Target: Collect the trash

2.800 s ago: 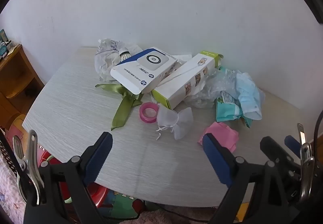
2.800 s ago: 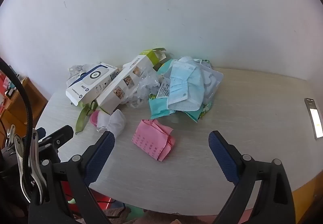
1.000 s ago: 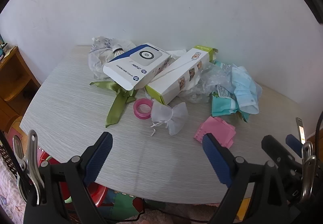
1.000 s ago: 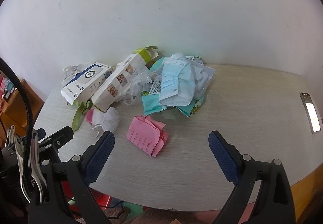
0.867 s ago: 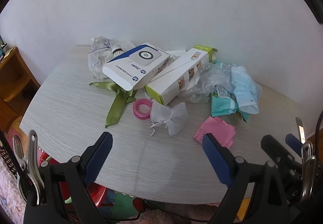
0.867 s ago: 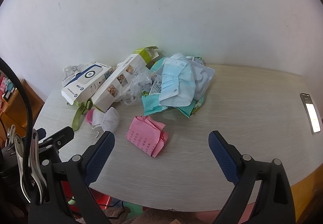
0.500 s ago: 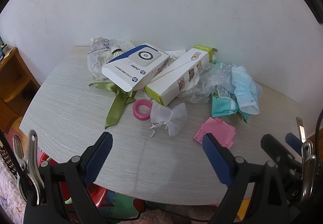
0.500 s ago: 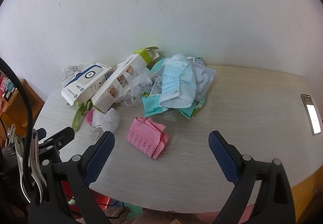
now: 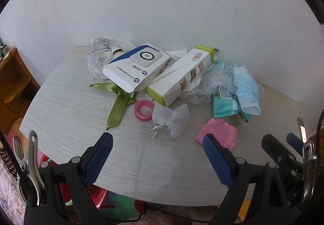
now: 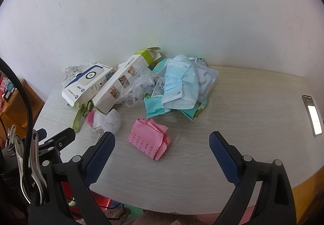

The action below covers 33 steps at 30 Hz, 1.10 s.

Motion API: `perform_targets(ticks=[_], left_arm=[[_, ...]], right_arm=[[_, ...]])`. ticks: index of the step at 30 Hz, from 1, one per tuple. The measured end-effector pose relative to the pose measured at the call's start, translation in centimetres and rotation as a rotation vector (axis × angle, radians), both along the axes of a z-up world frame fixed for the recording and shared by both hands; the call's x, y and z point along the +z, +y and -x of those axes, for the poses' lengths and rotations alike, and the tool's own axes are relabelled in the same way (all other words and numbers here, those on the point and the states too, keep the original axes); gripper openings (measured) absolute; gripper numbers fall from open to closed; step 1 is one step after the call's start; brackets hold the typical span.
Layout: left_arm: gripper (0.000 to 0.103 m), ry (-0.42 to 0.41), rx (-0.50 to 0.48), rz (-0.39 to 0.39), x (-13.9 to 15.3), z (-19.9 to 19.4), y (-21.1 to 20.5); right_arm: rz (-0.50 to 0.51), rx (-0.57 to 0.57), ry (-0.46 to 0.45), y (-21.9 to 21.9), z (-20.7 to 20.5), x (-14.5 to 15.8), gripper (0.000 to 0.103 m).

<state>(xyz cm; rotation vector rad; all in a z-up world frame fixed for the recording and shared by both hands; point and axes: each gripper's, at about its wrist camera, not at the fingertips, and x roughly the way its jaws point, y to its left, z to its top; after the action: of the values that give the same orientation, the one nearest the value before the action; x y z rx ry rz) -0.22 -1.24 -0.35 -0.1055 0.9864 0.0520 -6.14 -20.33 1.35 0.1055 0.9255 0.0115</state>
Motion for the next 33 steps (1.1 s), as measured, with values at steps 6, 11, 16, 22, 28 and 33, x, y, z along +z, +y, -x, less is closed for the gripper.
perform_targets(ticks=[6, 11, 16, 22, 28, 33], left_arm=[[0.094, 0.0, 0.001, 0.0, 0.0, -0.1, 0.0], [0.094, -0.002, 0.0, 0.0, 0.0, -0.1, 0.2], [0.094, -0.007, -0.005, 0.0, -0.2, 0.5, 0.9], [0.094, -0.014, -0.012, 0.002, 0.1, 1.5, 1.8], [0.094, -0.012, -0.046, -0.02, 0.2, 1.4, 2.6], [0.09, -0.027, -0.065, -0.039, 0.6, 1.0, 2.9]], right_arm=[[0.001, -0.001, -0.003, 0.1, 0.0, 0.1, 0.097], [0.005, -0.003, -0.011, 0.8, 0.1, 0.1, 0.097], [0.007, -0.004, -0.022, 1.3, 1.1, 0.2, 0.097], [0.008, -0.007, -0.035, 1.9, 2.0, 0.4, 0.097], [0.02, -0.012, -0.053, 2.2, 2.4, 0.5, 0.097], [0.036, -0.015, -0.065, 2.1, 2.1, 0.6, 0.097]])
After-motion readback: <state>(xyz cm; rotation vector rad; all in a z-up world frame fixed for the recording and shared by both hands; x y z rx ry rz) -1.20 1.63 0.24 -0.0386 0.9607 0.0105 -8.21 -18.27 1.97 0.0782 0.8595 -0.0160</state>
